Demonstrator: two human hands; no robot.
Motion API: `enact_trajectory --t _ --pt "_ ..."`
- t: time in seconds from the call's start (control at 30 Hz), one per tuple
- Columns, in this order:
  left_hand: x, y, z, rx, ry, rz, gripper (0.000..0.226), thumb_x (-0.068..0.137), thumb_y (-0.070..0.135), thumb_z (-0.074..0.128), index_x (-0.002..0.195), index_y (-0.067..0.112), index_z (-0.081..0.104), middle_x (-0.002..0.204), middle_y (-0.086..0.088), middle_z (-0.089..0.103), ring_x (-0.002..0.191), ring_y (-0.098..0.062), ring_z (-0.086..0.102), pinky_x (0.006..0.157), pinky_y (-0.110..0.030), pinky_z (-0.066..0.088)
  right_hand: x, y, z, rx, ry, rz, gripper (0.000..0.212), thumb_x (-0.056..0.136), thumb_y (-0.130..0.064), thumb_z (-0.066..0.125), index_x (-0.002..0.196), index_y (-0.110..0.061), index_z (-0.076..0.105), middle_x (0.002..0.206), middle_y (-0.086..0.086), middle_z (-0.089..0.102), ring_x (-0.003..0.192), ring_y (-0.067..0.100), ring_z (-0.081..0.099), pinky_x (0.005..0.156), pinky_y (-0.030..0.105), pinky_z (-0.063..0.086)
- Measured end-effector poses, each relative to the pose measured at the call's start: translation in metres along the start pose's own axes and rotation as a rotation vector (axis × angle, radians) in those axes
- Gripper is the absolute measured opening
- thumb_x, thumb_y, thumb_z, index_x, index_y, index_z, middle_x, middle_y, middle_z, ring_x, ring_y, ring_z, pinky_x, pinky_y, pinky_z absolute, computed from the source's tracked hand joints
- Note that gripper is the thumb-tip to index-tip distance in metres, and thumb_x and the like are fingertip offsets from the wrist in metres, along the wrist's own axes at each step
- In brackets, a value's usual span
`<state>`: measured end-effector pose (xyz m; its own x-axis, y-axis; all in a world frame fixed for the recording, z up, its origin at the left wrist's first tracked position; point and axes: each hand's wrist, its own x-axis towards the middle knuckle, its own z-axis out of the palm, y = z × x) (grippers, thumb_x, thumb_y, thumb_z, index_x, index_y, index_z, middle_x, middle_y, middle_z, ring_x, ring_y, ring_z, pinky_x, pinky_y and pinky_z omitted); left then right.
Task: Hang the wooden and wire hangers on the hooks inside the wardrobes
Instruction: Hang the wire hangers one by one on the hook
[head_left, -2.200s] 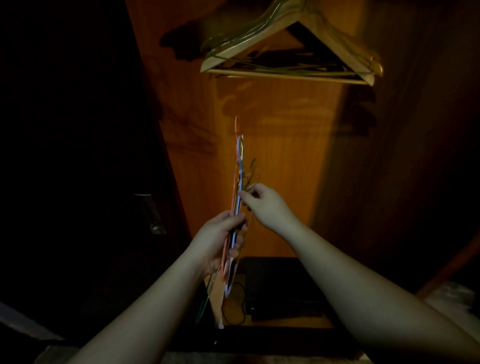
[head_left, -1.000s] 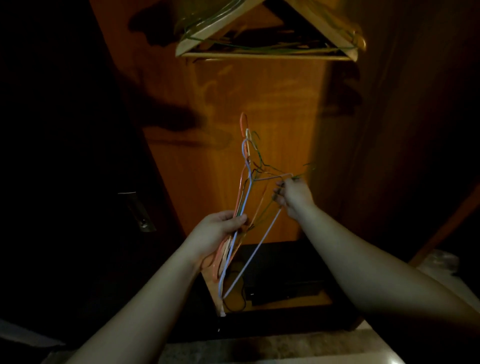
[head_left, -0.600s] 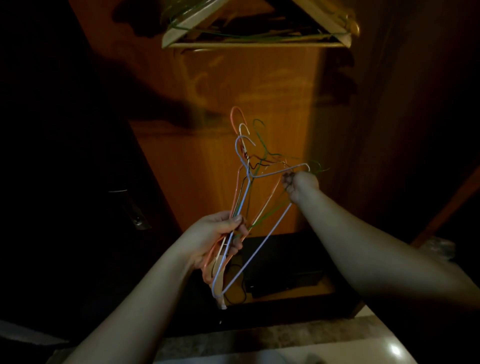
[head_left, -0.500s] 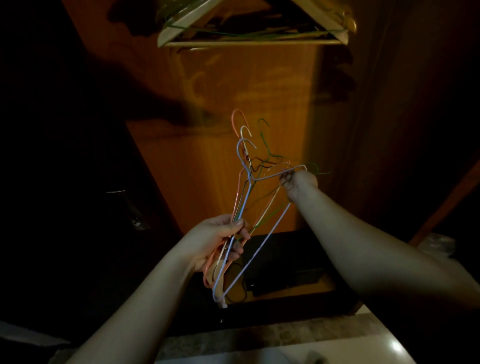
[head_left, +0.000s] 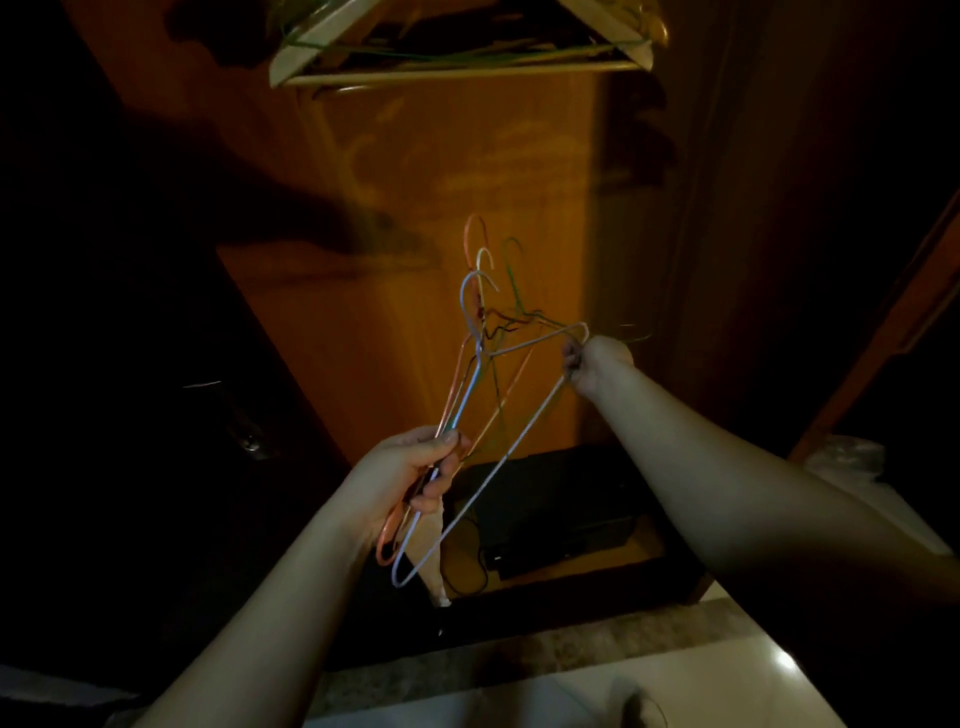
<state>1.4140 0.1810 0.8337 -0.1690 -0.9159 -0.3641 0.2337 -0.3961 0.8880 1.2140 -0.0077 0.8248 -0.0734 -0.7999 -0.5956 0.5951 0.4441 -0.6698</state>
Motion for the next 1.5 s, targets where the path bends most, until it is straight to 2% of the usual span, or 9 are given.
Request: enact_trajectory --t 0.1,0.23,0.4,0.6,0.87,1.07,1.2,1.3,1.5 --pt "0.004 -0.002 -0.009 0.039 0.052 -0.002 0.018 0.088 0.021 0.060 0.100 0.008 0.066 0.070 -0.002 0.051 0.049 -0.010 0.039 0.039 -0.020 0.029 0.002 0.001 -0.009 -0.152 -0.053 0.043 0.030 0.100 -0.001 0.027 0.087 -0.006 0.053 0.070 0.006 0.054 0.051 0.008 0.041 0.031 0.016 0.022" --pt "0.010 -0.006 -0.013 0.063 0.121 0.007 0.017 0.090 0.021 0.059 0.100 0.008 0.064 0.068 -0.001 0.051 0.047 -0.010 0.040 0.038 -0.020 0.030 0.007 0.003 -0.026 -0.403 -0.086 0.059 0.024 0.100 -0.012 0.038 0.084 -0.009 0.056 0.073 0.002 0.054 0.053 0.008 0.038 0.031 0.017 0.021" --pt "0.014 -0.010 -0.016 0.022 0.147 0.006 0.016 0.090 0.022 0.058 0.098 0.008 0.062 0.066 0.000 0.052 0.044 -0.009 0.040 0.035 -0.019 0.029 0.007 -0.012 -0.046 -0.568 -0.129 -0.086 0.013 0.101 -0.012 0.041 0.097 -0.012 0.054 0.081 0.001 0.056 0.058 0.009 0.038 0.033 0.016 0.023" --pt "0.020 -0.007 -0.018 -0.031 0.175 0.021 0.015 0.091 0.023 0.058 0.097 0.009 0.060 0.065 0.000 0.051 0.043 -0.008 0.040 0.033 -0.019 0.030 0.010 -0.049 -0.072 -0.862 -0.160 -0.197 0.017 0.101 -0.020 0.045 0.092 -0.015 0.058 0.092 0.001 0.061 0.058 0.009 0.038 0.042 0.019 0.027" --pt "0.031 0.003 0.004 -0.167 0.194 0.083 0.013 0.097 0.021 0.052 0.094 0.010 0.058 0.067 0.002 0.048 0.045 -0.006 0.039 0.034 -0.015 0.029 0.001 -0.095 -0.068 -1.295 -0.289 -0.495 0.028 0.102 -0.032 0.044 0.094 -0.013 0.064 0.070 -0.006 0.057 0.064 0.014 0.046 0.056 0.028 0.032" --pt "0.047 0.031 0.023 -0.267 0.283 0.074 0.019 0.101 0.023 0.047 0.089 0.012 0.056 0.062 0.004 0.046 0.039 -0.005 0.038 0.032 -0.015 0.027 0.001 -0.144 -0.040 -1.376 -0.297 -0.716 0.031 0.101 -0.037 0.045 0.096 -0.015 0.067 0.086 -0.010 0.065 0.074 0.013 0.054 0.062 0.028 0.036" --pt "0.055 0.056 0.032 -0.339 0.336 0.070 0.024 0.102 0.025 0.046 0.084 0.013 0.056 0.056 0.005 0.046 0.036 -0.005 0.037 0.031 -0.014 0.026 -0.004 -0.174 -0.012 -1.409 -0.321 -0.877 0.033 0.101 -0.038 0.046 0.090 -0.015 0.066 0.087 0.006 0.061 0.075 0.019 0.051 0.062 0.029 0.034" --pt "0.059 0.076 0.036 -0.396 0.364 0.065 0.027 0.102 0.026 0.045 0.081 0.014 0.055 0.053 0.006 0.046 0.035 -0.004 0.037 0.031 -0.014 0.026 -0.012 -0.193 0.011 -1.399 -0.364 -0.977 0.029 0.100 -0.037 0.048 0.089 -0.016 0.065 0.088 0.008 0.061 0.075 0.021 0.051 0.064 0.031 0.034" --pt "0.069 0.116 0.035 -0.518 0.379 0.083 0.030 0.102 0.027 0.043 0.076 0.015 0.052 0.051 0.006 0.041 0.033 -0.004 0.036 0.028 -0.013 0.026 -0.033 -0.220 0.062 -1.263 -0.404 -1.129 0.024 0.100 -0.035 0.049 0.092 -0.020 0.065 0.078 -0.010 0.059 0.064 0.010 0.047 0.056 0.028 0.034"
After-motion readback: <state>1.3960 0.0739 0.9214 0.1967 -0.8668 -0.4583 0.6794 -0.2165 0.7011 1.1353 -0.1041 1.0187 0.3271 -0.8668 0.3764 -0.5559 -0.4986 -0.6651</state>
